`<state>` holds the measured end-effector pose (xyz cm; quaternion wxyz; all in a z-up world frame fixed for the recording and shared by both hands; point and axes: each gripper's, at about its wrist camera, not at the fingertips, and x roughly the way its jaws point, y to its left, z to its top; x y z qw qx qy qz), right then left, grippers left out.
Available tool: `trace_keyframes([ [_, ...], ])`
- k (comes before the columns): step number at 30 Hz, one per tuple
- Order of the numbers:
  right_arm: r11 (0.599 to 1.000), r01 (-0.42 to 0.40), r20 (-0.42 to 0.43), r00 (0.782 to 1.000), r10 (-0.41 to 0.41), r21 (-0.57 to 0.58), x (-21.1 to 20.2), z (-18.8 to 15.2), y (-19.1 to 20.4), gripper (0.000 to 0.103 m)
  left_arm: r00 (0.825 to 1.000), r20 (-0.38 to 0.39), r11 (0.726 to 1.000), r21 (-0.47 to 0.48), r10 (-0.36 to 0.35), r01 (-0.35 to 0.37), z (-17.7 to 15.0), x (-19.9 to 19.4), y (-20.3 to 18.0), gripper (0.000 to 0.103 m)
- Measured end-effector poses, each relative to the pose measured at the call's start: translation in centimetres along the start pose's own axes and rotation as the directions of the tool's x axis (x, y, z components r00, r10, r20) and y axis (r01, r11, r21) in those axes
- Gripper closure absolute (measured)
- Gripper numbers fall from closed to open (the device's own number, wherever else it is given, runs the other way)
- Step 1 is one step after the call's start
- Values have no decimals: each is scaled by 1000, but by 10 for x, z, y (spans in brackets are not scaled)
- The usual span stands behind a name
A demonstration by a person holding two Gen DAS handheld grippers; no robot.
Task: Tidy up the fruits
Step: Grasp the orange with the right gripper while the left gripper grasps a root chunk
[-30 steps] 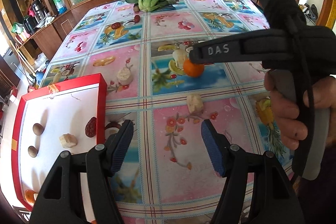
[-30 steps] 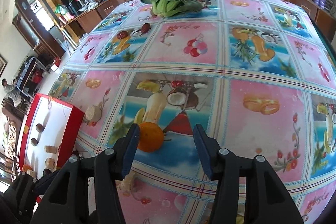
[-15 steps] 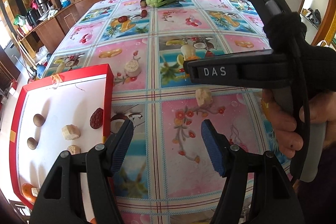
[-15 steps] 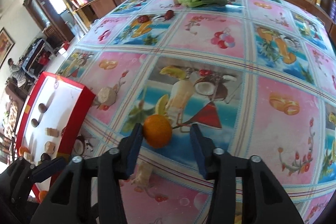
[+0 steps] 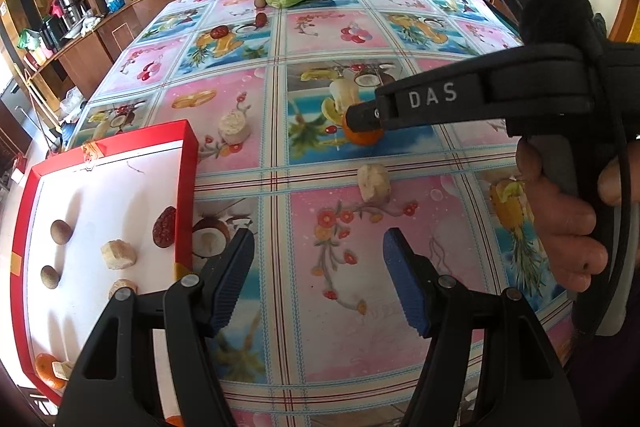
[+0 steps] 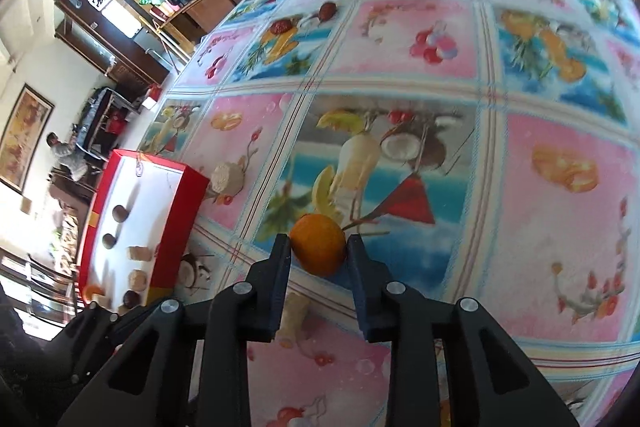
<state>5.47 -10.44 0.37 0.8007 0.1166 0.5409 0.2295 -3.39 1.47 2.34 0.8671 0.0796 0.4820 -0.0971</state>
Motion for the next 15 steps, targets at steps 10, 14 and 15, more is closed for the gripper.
trace_keyframes([
  [10, 1000, -6, 3, 1000, 6, -9, 6, -1, 5, 72, 1000, -2, 1000, -29, -1, 1, -4, 0, 10, 35],
  [14, 1000, -13, 27, 1000, 14, -18, 9, 2, 6, 72, 1000, -4, 1000, -24, -4, 4, -3, 1, 8, 35],
  [15, 1000, -19, 28, 999, 20, -19, 10, 2, 6, 73, 1000, -4, 1000, -20, -3, 3, -3, 2, 6, 35],
])
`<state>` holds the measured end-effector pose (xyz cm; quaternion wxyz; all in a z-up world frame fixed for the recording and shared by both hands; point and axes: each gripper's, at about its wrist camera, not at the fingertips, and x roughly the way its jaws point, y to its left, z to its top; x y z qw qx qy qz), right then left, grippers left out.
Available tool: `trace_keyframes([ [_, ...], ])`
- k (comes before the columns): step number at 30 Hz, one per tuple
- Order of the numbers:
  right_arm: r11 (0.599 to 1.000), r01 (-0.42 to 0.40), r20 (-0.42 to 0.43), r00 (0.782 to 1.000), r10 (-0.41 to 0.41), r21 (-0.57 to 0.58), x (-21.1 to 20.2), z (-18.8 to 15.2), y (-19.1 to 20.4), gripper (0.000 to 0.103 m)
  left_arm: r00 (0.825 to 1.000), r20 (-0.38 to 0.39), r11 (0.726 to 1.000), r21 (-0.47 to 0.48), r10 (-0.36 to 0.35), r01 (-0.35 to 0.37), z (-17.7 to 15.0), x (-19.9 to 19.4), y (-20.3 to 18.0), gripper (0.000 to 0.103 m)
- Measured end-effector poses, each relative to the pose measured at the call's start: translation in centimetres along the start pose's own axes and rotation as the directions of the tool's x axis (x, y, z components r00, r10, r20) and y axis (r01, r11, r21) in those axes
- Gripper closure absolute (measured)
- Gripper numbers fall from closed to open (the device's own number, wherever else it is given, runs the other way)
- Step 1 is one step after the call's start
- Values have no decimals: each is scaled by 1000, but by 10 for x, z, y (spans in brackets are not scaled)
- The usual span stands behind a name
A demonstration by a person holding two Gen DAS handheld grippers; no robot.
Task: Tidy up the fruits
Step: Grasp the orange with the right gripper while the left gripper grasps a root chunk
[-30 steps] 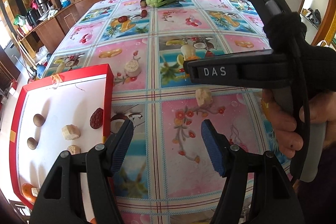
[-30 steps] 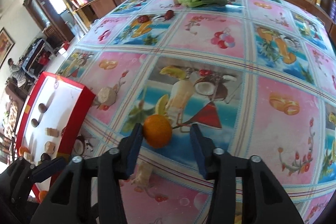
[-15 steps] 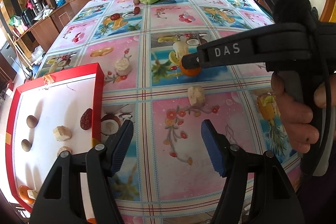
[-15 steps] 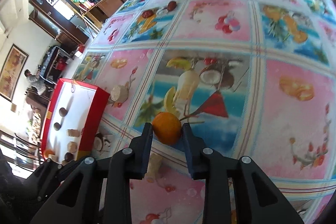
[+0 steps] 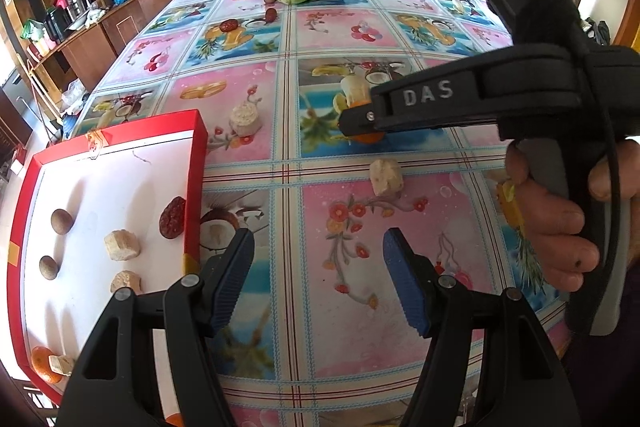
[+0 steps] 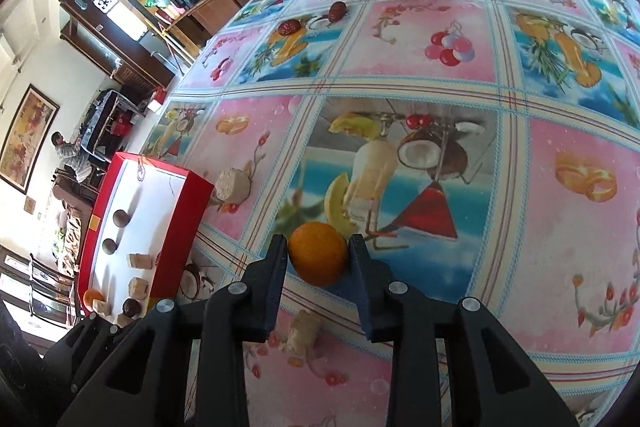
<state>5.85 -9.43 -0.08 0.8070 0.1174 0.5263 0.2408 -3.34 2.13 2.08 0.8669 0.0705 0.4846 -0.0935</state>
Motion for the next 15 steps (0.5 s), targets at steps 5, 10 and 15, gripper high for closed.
trace_keyframes([
  [5, 999, -17, -9, 1000, 18, 34, -1, 2, -6, 76, 1000, -3, 1000, 8, 2, -2, 1, 2, -4, 35],
  [10, 996, 18, 17, 1000, -20, 88, -16, 4, -20, 75, 1000, -11, 1000, 19, -7, 7, 4, 5, -11, 35],
  [15, 986, 88, 37, 995, -94, 144, -31, 5, -38, 75, 1000, -8, 999, 46, -19, 19, 11, 9, -22, 35],
])
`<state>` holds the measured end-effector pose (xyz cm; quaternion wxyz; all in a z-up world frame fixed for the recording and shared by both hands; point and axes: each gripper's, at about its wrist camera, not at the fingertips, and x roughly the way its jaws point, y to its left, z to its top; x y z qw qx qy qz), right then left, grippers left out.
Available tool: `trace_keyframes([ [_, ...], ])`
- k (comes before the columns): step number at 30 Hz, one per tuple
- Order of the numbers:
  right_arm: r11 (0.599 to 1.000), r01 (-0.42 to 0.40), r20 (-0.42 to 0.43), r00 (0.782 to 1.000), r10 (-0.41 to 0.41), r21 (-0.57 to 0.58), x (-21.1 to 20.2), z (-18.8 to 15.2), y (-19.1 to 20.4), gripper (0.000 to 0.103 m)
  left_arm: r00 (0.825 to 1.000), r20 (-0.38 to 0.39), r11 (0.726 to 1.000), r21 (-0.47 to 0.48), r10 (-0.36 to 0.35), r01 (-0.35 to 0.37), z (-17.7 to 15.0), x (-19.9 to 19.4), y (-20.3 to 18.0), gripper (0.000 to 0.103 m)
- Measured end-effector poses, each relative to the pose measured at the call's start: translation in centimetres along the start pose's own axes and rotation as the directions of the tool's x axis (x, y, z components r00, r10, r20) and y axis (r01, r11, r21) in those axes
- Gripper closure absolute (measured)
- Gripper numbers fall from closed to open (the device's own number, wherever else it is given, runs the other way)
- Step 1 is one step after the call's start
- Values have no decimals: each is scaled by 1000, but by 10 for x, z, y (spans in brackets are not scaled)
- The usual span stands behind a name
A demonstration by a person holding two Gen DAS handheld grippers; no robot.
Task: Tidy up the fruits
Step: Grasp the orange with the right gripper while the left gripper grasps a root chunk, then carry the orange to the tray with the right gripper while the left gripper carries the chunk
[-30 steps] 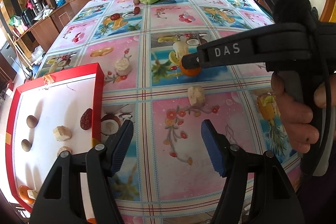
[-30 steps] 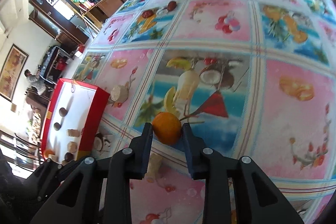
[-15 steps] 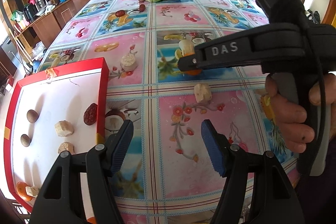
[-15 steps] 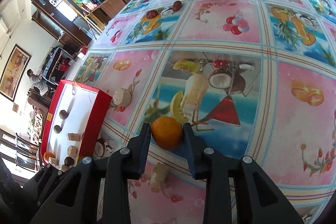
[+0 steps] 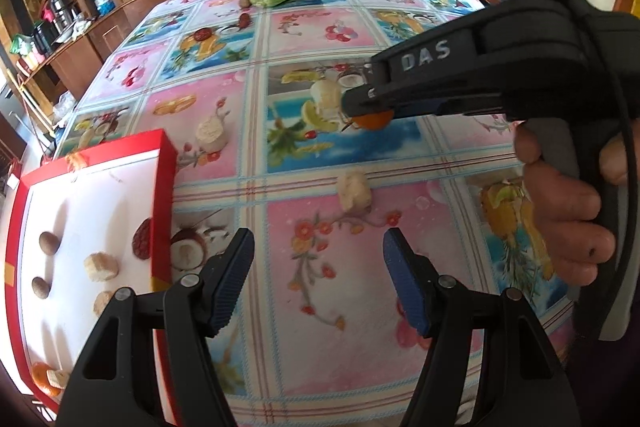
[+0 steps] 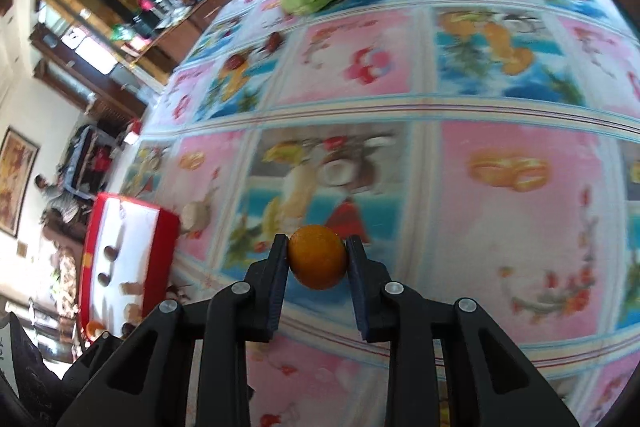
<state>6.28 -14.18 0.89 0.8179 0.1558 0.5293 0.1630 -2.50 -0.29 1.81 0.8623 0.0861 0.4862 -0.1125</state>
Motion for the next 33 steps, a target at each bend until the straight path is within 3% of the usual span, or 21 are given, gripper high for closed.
trace_keyframes([
  [11, 999, 44, -16, 999, -43, 29, 5, 1, -6, 75, 999, -21, 1000, -10, -27, 26, 15, 26, -8, 35],
  [16, 998, 52, -11, 999, -52, 18, 5, 1, -6, 74, 999, -17, 999, 1, -44, 44, 16, 31, -12, 53],
  [23, 998, 69, -4, 998, -69, -1, 6, 1, -3, 74, 999, -9, 998, -13, -54, 54, 21, 32, -7, 66],
  [28, 997, 78, 2, 997, -78, -13, 7, 1, -1, 74, 998, 1, 998, -7, -63, 63, 21, 33, -7, 85],
  [33, 996, 92, 5, 996, -92, -20, 7, 0, 1, 75, 997, 16, 997, -17, -70, 70, 19, 32, -4, 85],
])
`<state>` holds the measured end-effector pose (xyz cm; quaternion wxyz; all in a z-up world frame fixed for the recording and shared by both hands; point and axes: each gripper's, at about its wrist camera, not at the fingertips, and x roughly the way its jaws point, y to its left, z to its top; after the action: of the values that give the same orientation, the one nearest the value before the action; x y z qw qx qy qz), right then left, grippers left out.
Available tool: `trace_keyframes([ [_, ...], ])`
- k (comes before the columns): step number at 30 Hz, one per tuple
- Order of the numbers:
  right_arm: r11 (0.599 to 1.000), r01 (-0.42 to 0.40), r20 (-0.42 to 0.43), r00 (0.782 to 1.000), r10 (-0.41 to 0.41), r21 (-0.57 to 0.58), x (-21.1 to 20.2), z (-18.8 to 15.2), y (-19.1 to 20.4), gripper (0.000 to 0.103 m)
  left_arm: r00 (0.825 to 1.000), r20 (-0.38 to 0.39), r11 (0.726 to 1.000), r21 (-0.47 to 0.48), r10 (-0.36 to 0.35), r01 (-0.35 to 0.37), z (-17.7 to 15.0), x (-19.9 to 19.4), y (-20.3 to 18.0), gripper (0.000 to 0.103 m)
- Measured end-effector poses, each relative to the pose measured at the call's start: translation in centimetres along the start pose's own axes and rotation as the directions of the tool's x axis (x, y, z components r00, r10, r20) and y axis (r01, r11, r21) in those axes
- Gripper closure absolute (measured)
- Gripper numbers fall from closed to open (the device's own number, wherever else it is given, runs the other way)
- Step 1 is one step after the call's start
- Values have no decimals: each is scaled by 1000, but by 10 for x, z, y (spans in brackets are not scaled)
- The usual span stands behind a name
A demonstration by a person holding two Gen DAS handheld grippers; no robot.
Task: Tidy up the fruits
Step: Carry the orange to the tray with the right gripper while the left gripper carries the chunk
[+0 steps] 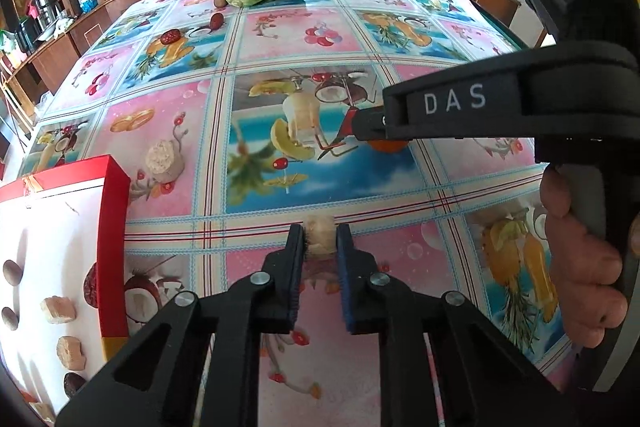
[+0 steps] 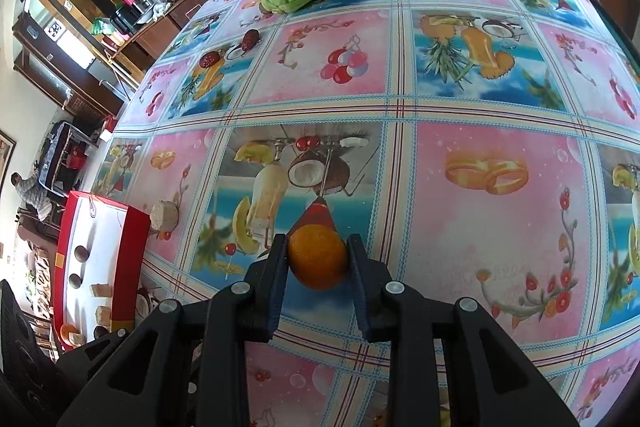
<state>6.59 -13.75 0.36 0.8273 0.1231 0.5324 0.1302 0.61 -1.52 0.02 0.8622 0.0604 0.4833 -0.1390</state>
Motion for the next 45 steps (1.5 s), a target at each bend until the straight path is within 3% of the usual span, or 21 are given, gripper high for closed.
trace_keyframes([
  [5, 1000, 17, 7, 1000, -17, -4, -1, 0, 3, 75, 1000, 20, 1000, -19, 20, -20, -3, -7, 6, 85],
  [7, 1000, -15, 12, 1000, 15, -12, -2, -2, 8, 75, 999, 38, 999, -27, 27, -26, -4, -15, 8, 85],
  [13, 994, -44, 109, 993, 54, -95, -11, -11, 32, 76, 992, 122, 999, -39, 22, -18, -10, -56, 19, 85],
  [17, 994, 22, 186, 983, -1, -112, -5, -15, 36, 76, 984, 178, 997, -71, 27, -14, -19, -89, 40, 85],
  [23, 1000, 21, 249, 968, -24, 15, -15, -33, 31, 76, 956, 273, 982, -178, 107, -59, -50, -151, 105, 85],
  [25, 999, -40, 275, 961, 29, 35, -24, -51, 37, 76, 944, 296, 972, -221, 146, -81, -61, -166, 128, 85],
  [31, 993, -85, 289, 952, 104, -79, -41, -91, 95, 76, 908, 342, 945, -296, 242, -141, -85, -186, 180, 85],
  [39, 969, -50, 356, 925, 136, -241, -61, -122, 184, 76, 917, 308, 914, -386, 254, -124, -121, -177, 228, 85],
  [45, 944, -7, 319, 940, 119, -331, -45, -144, 222, 76, 932, 271, 908, -402, 242, -119, -136, -163, 239, 85],
])
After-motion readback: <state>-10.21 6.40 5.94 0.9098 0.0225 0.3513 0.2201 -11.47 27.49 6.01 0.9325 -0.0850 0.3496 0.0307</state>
